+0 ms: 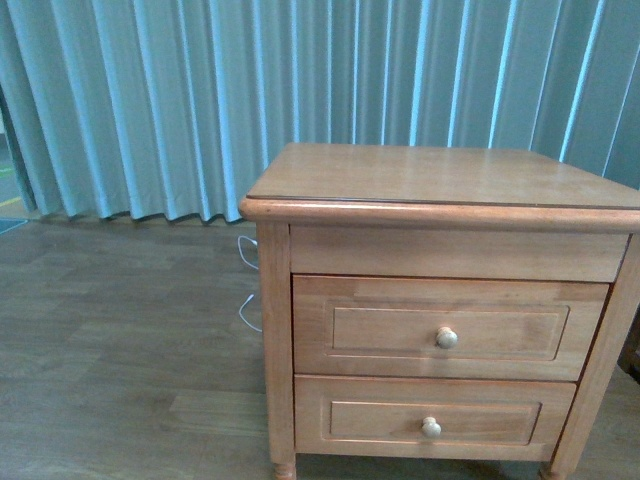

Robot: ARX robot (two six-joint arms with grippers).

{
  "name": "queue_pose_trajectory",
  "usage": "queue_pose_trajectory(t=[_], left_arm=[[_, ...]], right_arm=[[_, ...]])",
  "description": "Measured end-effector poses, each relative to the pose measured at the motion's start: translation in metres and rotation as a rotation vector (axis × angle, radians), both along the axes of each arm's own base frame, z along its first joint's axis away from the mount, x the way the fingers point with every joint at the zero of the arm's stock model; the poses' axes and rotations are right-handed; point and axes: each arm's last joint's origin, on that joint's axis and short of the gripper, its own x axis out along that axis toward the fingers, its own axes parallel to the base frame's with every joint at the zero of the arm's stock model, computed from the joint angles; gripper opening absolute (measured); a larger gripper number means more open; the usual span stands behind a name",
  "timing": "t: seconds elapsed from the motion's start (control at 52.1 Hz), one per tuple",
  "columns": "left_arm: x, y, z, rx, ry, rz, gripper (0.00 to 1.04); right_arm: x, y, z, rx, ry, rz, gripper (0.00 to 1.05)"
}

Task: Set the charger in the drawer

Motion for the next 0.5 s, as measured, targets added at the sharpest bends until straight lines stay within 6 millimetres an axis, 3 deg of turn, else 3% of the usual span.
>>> queue_pose_trajectory(t=[0.096, 0.288, 0.403, 0.499], left_arm=[[0.0, 0.0, 0.0, 0.0, 0.0, 0.0, 0.99], [0.0, 0.0, 0.0, 0.0, 0.0, 0.0, 0.99], [0.0, 0.0, 0.0, 0.0, 0.0, 0.0, 0.99], [0.0, 0.0, 0.0, 0.0, 0.0, 0.0, 0.99]], right_arm=[[-0.017, -0.004, 0.0, -0.013, -0.026, -0.055, 0.97], [-0.02, -0.004, 0.002, -0.013, -0.057, -0.058, 0.96], [-0.024, -0.007, -0.01, -0.138, -0.342, -0.023, 0.76], [-0.029, -0.013, -0.014, -0.219, -0.427, -0.019, 0.54]])
